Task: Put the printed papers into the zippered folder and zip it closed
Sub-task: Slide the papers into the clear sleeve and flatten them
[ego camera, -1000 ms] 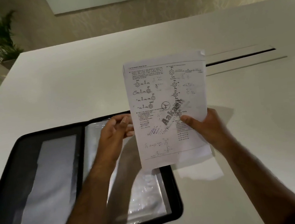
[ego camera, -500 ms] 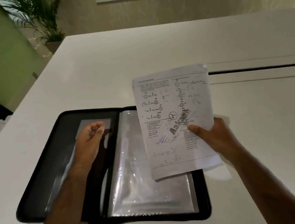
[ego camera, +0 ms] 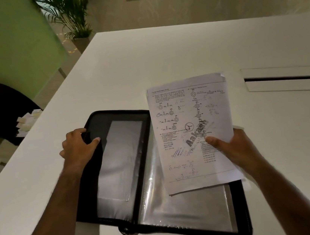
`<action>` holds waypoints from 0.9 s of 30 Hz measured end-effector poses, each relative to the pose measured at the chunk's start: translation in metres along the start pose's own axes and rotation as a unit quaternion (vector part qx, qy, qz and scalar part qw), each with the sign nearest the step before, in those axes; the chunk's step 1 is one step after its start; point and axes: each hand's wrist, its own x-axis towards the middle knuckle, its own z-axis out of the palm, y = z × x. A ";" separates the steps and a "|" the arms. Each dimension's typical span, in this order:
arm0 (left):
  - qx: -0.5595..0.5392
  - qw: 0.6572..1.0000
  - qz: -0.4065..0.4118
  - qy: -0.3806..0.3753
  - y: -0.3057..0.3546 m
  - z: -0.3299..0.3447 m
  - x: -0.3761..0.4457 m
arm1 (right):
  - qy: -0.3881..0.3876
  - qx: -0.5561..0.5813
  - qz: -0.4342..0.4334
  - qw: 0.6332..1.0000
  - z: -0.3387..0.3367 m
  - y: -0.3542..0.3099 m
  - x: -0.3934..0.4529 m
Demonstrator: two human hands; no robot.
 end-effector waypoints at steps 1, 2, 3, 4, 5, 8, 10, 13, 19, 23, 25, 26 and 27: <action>-0.007 1.000 -0.011 -0.003 -0.004 0.000 0.002 | -0.002 0.000 0.001 1.000 0.002 0.000 0.001; -0.024 1.000 -0.019 -0.006 -0.007 0.000 0.004 | -0.005 -0.002 0.001 1.000 0.004 0.001 0.002; -0.040 0.999 -0.028 -0.008 -0.010 0.001 0.006 | -0.008 -0.003 0.000 1.000 0.006 0.000 0.003; -0.047 0.998 -0.036 -0.009 -0.013 0.001 0.008 | -0.009 -0.005 0.000 1.000 0.007 -0.001 0.004; -0.047 0.998 -0.043 -0.012 -0.015 0.002 0.010 | -0.009 -0.006 0.000 1.000 0.008 -0.002 0.004; -0.062 0.996 -0.051 -0.027 -0.016 0.002 0.018 | -0.002 -0.008 -0.001 1.000 0.009 -0.004 0.005; -0.084 0.994 -0.049 -0.039 -0.017 0.001 0.024 | 0.003 -0.009 -0.003 1.000 0.007 -0.006 0.005; -0.115 0.991 -0.038 -0.050 -0.018 0.001 0.032 | 0.008 -0.017 -0.005 1.000 0.002 -0.010 0.003; -0.123 0.990 0.010 -0.072 0.002 -0.001 0.061 | 0.025 -0.047 0.001 0.999 -0.018 -0.012 -0.001; -0.110 0.990 0.059 -0.071 0.028 0.000 0.084 | 0.048 -0.039 0.002 0.998 -0.034 -0.012 -0.007; -0.104 0.988 0.083 -0.075 0.043 0.002 0.094 | 0.057 -0.038 0.008 0.998 -0.042 -0.010 -0.009; -0.101 0.987 0.095 -0.077 0.052 0.003 0.099 | 0.061 -0.037 0.010 0.997 -0.046 -0.010 -0.010; -0.095 0.986 0.109 -0.078 0.060 0.004 0.104 | 0.064 -0.035 0.011 0.997 -0.051 -0.008 -0.012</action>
